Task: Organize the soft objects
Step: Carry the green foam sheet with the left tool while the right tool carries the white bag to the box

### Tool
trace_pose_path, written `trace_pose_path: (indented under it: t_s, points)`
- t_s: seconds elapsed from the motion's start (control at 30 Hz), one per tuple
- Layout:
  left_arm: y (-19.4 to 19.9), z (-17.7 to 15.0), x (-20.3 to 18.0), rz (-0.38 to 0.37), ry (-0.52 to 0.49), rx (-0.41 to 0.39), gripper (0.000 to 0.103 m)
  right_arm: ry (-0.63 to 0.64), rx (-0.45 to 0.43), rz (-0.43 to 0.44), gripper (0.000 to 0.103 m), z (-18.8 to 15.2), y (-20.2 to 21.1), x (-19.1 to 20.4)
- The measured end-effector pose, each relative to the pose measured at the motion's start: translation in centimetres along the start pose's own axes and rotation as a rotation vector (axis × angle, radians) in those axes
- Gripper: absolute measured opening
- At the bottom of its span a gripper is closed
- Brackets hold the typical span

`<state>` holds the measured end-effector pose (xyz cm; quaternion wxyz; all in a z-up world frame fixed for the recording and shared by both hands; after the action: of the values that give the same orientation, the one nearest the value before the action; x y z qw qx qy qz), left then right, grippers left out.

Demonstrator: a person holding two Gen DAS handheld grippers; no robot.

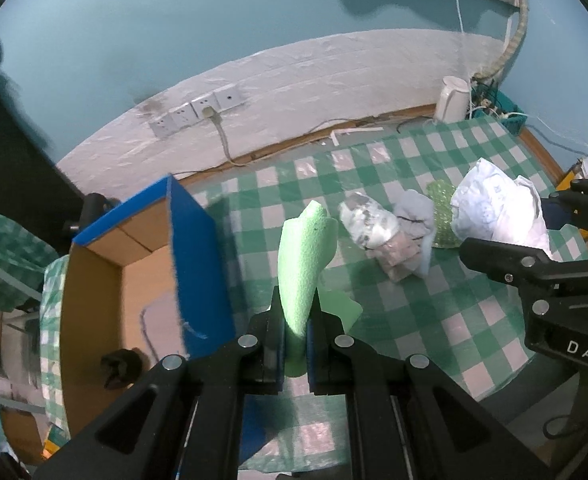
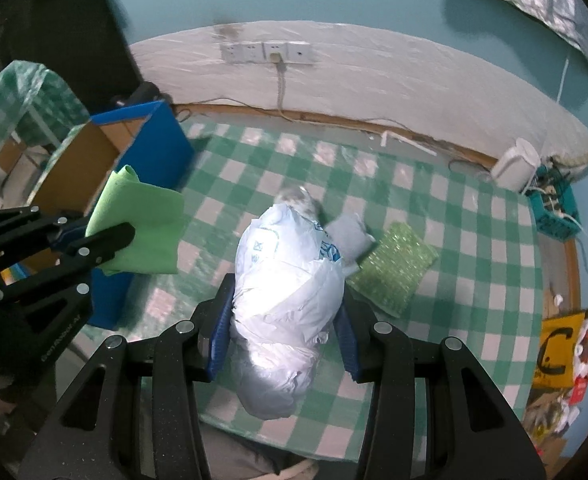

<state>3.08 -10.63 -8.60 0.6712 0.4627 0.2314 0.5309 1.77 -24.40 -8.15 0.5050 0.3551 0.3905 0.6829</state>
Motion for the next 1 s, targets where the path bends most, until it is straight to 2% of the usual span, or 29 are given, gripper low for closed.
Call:
trace_pose_path:
  t_s: [0.5, 1.0]
  points:
    - [1.8, -1.3, 6.1, 0.055, 0.107, -0.032, 0.008, 0.097, -0.029, 0.037, 0.045, 3.6, 0.6, 6.4]
    - [2.2, -3.9, 12.3, 0.097, 0.215, -0.035, 0.008, 0.202, -0.02, 0.083, 0.045, 5.9, -1.0, 13.5]
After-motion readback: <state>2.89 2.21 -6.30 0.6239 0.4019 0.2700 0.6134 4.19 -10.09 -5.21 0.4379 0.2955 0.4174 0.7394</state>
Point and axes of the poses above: each gripper's, at about its wrist camera, not at the fingertips, and y roughly against the way its jaws point, x to its left, z to its top, the point moved 3 cm from there along -y, roughly the way its jaws point, and after that the axes turned 2 degrees about x, right-handed, at the moved point
